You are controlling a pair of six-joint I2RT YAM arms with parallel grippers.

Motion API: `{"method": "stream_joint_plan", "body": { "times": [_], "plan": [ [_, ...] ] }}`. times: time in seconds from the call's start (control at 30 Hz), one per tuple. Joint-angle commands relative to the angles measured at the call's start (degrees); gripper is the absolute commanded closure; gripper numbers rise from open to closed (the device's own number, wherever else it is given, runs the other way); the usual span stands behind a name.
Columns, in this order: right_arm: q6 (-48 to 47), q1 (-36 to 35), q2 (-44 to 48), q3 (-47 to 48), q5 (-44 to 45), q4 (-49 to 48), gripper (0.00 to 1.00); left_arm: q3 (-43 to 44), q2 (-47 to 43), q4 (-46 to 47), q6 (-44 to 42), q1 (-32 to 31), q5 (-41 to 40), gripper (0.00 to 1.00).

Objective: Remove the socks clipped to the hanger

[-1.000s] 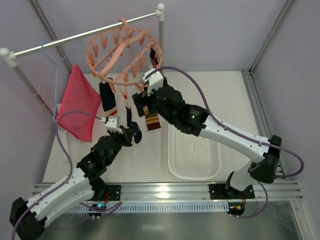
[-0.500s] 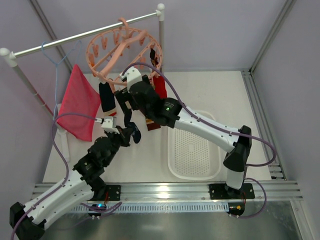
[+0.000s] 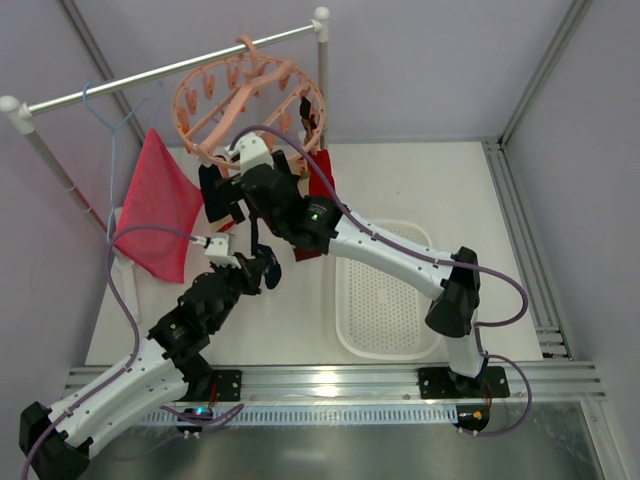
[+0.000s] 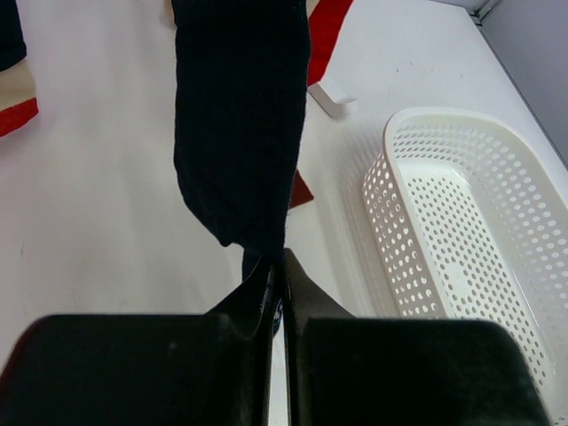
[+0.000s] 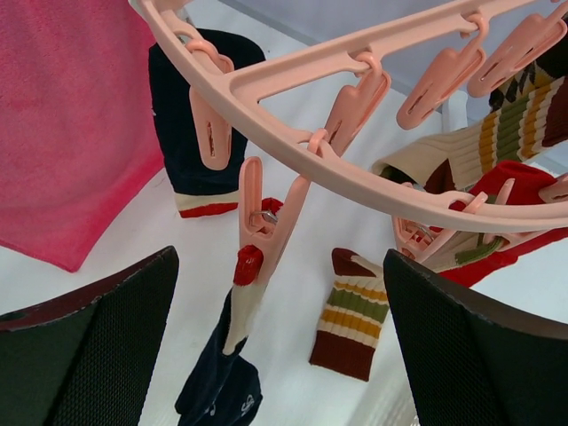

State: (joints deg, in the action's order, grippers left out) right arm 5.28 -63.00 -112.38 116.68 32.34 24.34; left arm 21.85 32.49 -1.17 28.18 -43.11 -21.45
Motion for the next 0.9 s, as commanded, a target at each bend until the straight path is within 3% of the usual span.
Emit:
{"method": "stream_joint_plan", "body": {
  "times": [0.0, 0.57, 0.87],
  "plan": [
    [0.9, -0.2, -0.6, 2.4, 2.6, -3.0, 0.03, 1.1, -0.3, 0.6, 0.5, -0.2, 0.9, 1.0],
    [-0.5, -0.2, -4.7, 3.6, 8.9, -12.0, 0.13, 0.7, 0.6, 2.3, 1.1, -0.3, 2.8, 1.0],
    [-2.7, -0.2, -6.0, 3.7, 13.1, -15.3, 0.46, 0.2, -0.2, 2.4, 1.3, -0.2, 3.5, 1.0]
  ]
}}
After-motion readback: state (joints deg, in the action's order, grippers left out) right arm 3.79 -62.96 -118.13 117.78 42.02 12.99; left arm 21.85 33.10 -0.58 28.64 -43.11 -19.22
